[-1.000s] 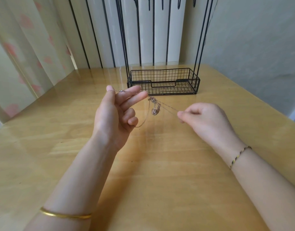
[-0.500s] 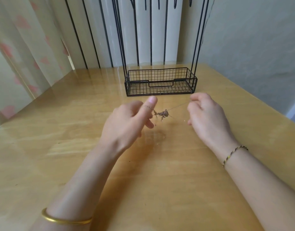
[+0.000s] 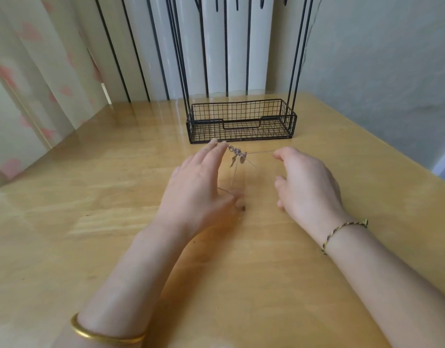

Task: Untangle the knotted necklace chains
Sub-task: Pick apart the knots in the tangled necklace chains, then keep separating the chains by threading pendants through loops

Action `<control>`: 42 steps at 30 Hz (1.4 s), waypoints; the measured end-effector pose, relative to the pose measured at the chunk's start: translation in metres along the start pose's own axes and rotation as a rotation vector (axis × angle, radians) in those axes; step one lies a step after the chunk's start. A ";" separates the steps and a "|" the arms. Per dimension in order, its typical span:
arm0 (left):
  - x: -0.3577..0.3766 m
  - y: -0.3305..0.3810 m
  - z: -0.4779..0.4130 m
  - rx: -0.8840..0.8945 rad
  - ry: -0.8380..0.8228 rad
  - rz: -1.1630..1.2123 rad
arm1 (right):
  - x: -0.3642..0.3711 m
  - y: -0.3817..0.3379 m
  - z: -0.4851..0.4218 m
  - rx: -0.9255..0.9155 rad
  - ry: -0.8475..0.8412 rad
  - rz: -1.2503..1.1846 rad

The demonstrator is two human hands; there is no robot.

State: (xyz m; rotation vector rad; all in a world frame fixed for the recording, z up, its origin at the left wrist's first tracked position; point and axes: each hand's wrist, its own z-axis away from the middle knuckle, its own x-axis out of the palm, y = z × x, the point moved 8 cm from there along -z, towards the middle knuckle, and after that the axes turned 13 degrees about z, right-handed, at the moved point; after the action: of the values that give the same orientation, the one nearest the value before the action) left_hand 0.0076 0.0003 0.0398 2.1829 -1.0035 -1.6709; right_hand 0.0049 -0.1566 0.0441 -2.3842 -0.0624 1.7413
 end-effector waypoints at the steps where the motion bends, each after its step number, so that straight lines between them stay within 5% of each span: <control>1: 0.000 0.000 0.000 0.013 0.005 0.043 | 0.002 -0.002 0.001 -0.015 -0.020 -0.014; 10: 0.001 -0.004 0.000 -0.143 0.055 0.957 | 0.015 -0.015 0.001 -0.115 -0.151 -0.272; 16: 0.002 -0.006 0.000 -0.228 0.024 1.296 | 0.020 -0.020 0.003 -0.156 -0.172 -0.452; 34: -0.001 -0.002 -0.001 -0.271 0.093 1.575 | 0.010 -0.022 0.004 -0.133 -0.084 -1.004; 42: -0.003 0.002 -0.004 -0.244 0.070 1.667 | 0.017 -0.034 0.010 -0.149 -0.288 -1.135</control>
State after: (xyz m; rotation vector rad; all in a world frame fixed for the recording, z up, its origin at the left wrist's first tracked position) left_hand 0.0098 -0.0004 0.0449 0.5783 -1.6574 -0.7290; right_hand 0.0033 -0.1195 0.0309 -1.5241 -1.3101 1.4233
